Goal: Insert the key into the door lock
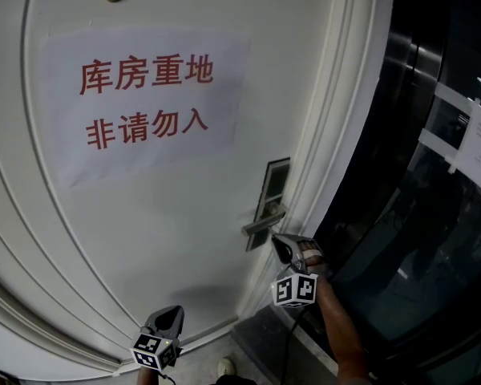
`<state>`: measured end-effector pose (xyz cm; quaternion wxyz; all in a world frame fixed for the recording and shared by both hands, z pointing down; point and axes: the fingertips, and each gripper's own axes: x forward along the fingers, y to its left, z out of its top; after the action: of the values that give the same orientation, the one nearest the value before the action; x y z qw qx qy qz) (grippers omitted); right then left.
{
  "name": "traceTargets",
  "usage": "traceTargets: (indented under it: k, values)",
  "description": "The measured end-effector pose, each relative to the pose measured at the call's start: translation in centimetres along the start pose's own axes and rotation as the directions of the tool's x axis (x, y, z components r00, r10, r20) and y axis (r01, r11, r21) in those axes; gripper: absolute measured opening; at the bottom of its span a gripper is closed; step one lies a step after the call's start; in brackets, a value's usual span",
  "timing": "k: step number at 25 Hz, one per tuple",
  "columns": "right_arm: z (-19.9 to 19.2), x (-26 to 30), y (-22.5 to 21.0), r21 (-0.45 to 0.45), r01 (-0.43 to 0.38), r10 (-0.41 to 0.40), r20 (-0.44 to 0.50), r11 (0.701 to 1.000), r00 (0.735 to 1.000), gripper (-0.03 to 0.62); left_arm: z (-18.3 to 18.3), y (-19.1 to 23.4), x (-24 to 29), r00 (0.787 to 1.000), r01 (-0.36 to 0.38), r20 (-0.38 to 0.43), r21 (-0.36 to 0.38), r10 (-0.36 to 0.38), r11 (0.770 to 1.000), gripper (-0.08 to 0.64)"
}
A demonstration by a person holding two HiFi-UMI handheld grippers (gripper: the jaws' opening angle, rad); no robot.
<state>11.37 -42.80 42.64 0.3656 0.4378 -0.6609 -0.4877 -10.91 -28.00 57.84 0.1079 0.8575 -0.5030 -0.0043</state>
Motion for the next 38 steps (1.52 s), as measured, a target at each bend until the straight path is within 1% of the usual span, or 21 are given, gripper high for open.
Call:
traceTargets:
  k: [2,6,9,12,16,23,32,38]
  values:
    - [0.2,-0.1,0.0,-0.047,0.004,-0.005,-0.009,0.999,1.000,0.011,-0.1,-0.1,0.1,1.000,0.003,0.000,-0.003,-0.003,1.000,0.002]
    - [0.4,-0.1,-0.2,-0.079,0.003,-0.004,-0.014,0.997,1.000,0.011,-0.1,0.0,0.3,1.000,0.003,0.002,-0.006,-0.003,1.000,0.002]
    - [0.5,-0.1,-0.1,-0.121,0.000,-0.002,-0.019,0.993,1.000,0.011,-0.2,0.2,0.2,1.000,-0.003,0.003,-0.009,0.003,1.000,0.002]
    - [0.6,-0.2,0.0,-0.138,-0.002,-0.001,-0.018,0.990,1.000,0.011,-0.1,0.3,0.1,1.000,-0.007,0.004,-0.010,0.007,1.000,0.002]
    - [0.5,0.0,0.0,-0.194,-0.006,0.002,-0.019,0.981,1.000,0.011,-0.1,0.4,0.1,1.000,-0.009,0.005,-0.010,0.009,1.000,0.002]
    - [-0.2,0.5,0.3,-0.190,-0.027,0.020,-0.034,0.981,0.999,0.011,-0.1,0.3,0.3,1.000,-0.010,0.006,-0.013,0.010,1.000,0.002]
    - [-0.7,1.9,0.4,-0.204,-0.010,0.005,-0.028,0.979,1.000,0.011,0.1,0.8,0.5,1.000,-0.020,0.008,-0.011,0.020,1.000,0.002]
    - [-0.4,2.7,0.2,-0.189,-0.010,0.006,-0.020,0.982,1.000,0.011,0.1,1.4,0.6,0.999,-0.034,0.010,-0.013,0.034,0.999,0.002]
